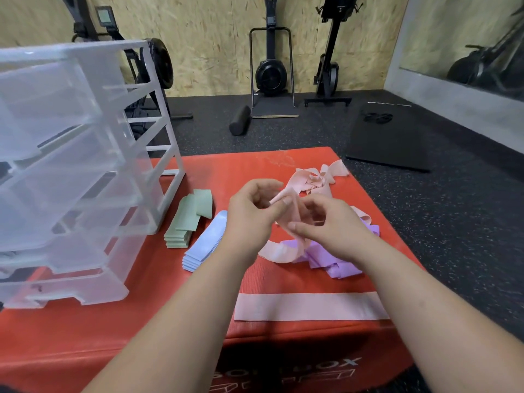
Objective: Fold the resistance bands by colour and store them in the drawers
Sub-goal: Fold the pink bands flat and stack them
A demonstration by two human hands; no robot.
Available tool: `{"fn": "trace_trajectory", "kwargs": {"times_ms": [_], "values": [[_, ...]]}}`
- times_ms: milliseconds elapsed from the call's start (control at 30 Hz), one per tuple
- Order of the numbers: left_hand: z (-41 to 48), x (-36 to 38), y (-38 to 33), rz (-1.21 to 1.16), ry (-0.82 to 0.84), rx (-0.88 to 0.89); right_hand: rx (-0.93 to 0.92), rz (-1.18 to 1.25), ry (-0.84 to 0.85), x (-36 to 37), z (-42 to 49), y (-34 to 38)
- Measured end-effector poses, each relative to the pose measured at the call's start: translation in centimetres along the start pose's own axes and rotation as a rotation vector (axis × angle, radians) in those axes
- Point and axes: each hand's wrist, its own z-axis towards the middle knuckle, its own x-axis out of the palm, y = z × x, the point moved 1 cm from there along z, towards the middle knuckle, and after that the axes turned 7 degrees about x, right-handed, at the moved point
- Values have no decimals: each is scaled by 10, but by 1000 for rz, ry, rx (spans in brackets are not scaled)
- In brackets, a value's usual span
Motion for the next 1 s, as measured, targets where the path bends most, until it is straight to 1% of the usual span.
{"fn": "trace_trajectory", "kwargs": {"times_ms": [67, 200, 267, 367, 467, 633, 700, 767, 800, 933, 1000], "values": [[-2, 0, -2, -101, 6, -75, -28, 43, -74, 6, 0, 0], [-2, -7, -8, -259, 80, -230, -84, 75, -48, 2, -2, 7], [-2, -11, -11, -276, 115, -244, -119, 25, -30, -1, -3, 9], [1, -17, -13, -267, 120, -223, -146, -29, 2, -1, -4, 9], [2, -20, -15, -244, 107, -187, -142, -3, 45, 1, -5, 11], [3, -19, -19, -250, 8, -132, -39, 130, 138, 18, -8, 4], [3, -19, -23, -284, -38, -113, 5, 45, 153, 26, -10, -4], [5, -23, -25, -308, -99, -96, 13, -91, 137, 31, -11, -11], [6, -27, -27, -306, -133, -89, 15, -122, 126, 30, -11, -13], [9, -47, -28, -283, -276, -88, 31, -52, 105, 15, -10, -16], [8, -58, -28, -263, -306, -121, 27, 1, 101, 1, -16, -9]]}}
